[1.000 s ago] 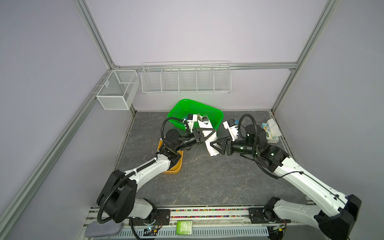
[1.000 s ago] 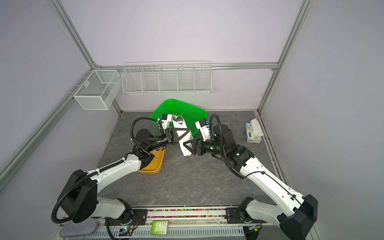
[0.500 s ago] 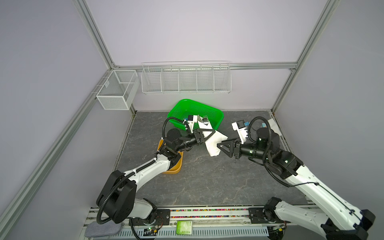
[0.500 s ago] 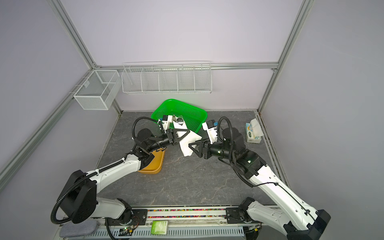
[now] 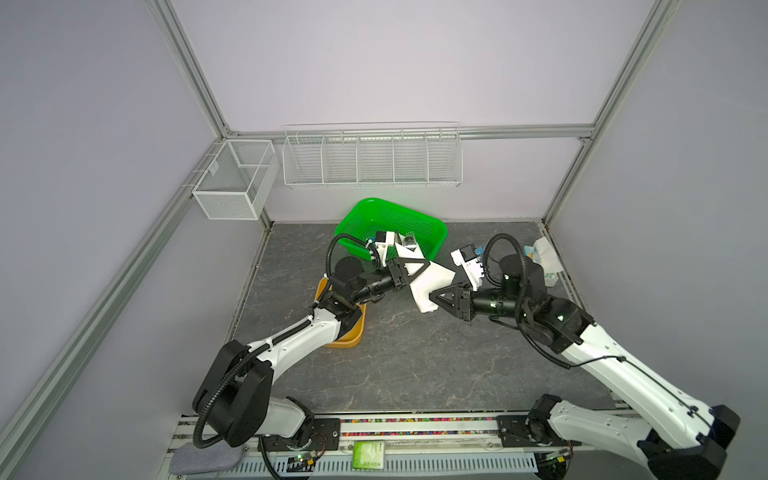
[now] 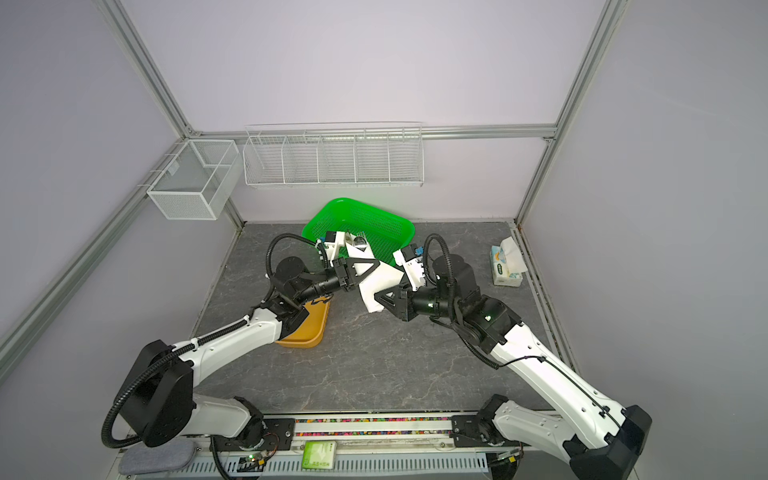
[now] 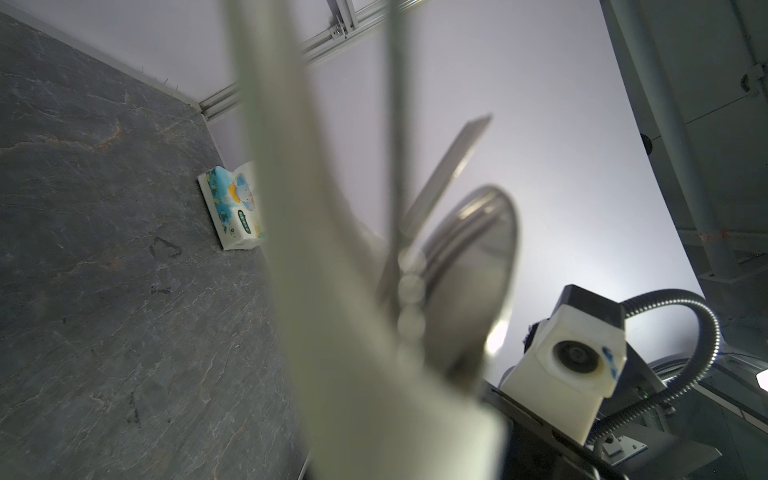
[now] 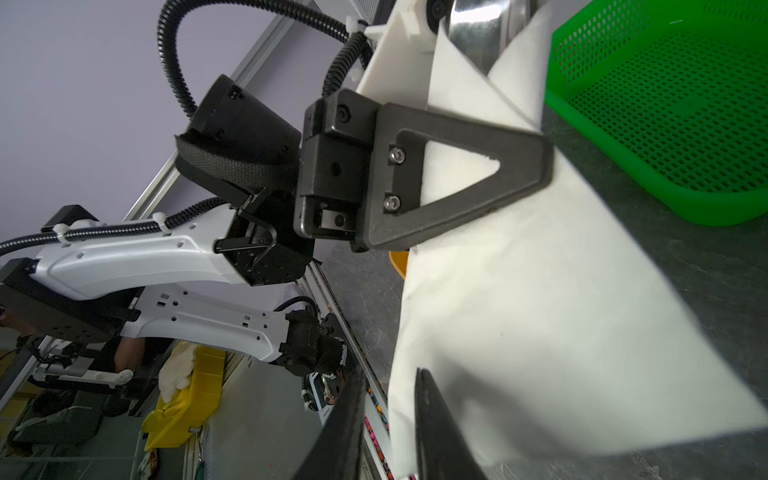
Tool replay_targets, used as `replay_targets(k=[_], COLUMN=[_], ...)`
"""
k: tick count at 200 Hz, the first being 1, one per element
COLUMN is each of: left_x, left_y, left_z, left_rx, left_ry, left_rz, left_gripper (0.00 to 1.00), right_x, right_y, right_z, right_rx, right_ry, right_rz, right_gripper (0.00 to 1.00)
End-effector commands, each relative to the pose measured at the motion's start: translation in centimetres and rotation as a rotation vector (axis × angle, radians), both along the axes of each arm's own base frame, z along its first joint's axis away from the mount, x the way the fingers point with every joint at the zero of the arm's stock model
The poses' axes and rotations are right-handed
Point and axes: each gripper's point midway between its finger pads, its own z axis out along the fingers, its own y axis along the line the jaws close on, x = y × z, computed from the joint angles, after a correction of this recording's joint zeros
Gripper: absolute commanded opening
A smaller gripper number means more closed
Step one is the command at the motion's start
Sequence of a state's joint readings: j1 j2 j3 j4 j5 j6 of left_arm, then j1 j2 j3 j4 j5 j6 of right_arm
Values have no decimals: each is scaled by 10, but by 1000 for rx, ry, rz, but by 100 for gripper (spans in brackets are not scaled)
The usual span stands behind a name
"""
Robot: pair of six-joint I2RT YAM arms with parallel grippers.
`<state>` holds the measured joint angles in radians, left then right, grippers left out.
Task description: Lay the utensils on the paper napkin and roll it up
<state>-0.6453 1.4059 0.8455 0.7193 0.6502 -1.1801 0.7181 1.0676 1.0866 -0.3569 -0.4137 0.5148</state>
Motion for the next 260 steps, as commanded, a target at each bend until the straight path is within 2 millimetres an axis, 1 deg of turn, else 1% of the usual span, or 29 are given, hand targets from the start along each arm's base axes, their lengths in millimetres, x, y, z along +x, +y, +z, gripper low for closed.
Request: replay_targets(k=[1,22,52,59,68,79,91,104,116,123,132,142,158,173,184,190,199,214,222,239,260], left_x=[-2,-4,-6,-6,-5,-5,-5,-5,-5,-6,-6,-6,-4,-3,-2,-1,0,0,1,1,0], left_y=[5,5,6,7,7,6,7,7,7,7,7,7,6,6,5,5,5,4,3,3,4], left_z=[37,40,43,43,43,42,43,44,44,44,42,39,30,26,24,23,22,21,21,20,23], left_rx=[-59,-62,-68,-70,-71,-70,-72,-75,-76,-73,-69,-63,-48,-44,-40,-39,-37,-35,-35,-33,-38], left_ry=[-86,-90,-96,-96,-94,-91,-94,-95,-96,-97,-95,-92,-84,-80,-76,-76,-75,-73,-73,-73,-77], left_rz=[15,9,4,6,7,6,8,8,7,6,6,7,13,17,17,18,19,19,19,18,16], left_gripper=[0,0,0,0,0,0,0,0,0,0,0,0,0,0,0,0,0,0,0,0,0], right_x=[0,3,9,6,-3,-7,-6,-2,1,1,1,0,0,-1,0,1,3,8,11,17,30], right_y=[-3,-4,-6,-2,6,10,6,-4,-11,-12,-12,-12,-13,-14,-15,-15,-14,-13,-11,-7,-10], right_z=[-16,-24,-26,-24,-19,-20,-27,-39,-44,-42,-33,-20,2,20,28,30,33,33,33,31,21], right_rx=[-54,-70,-87,-75,-41,-38,-68,-131,-169,-165,-138,-104,-57,-16,-2,-1,4,-6,-5,-9,-49], right_ry=[4,16,11,7,16,27,37,46,43,34,15,-6,-49,-85,-99,-104,-110,-110,-111,-106,-102], right_rz=[-3,-19,-54,-24,47,69,50,1,-31,-40,-44,-48,-56,-61,-72,-76,-77,-96,-97,-105,-170], right_gripper=[23,22,24,24,23,23,22,21,22,24,25,30,33,40,47,50,51,55,56,57,62])
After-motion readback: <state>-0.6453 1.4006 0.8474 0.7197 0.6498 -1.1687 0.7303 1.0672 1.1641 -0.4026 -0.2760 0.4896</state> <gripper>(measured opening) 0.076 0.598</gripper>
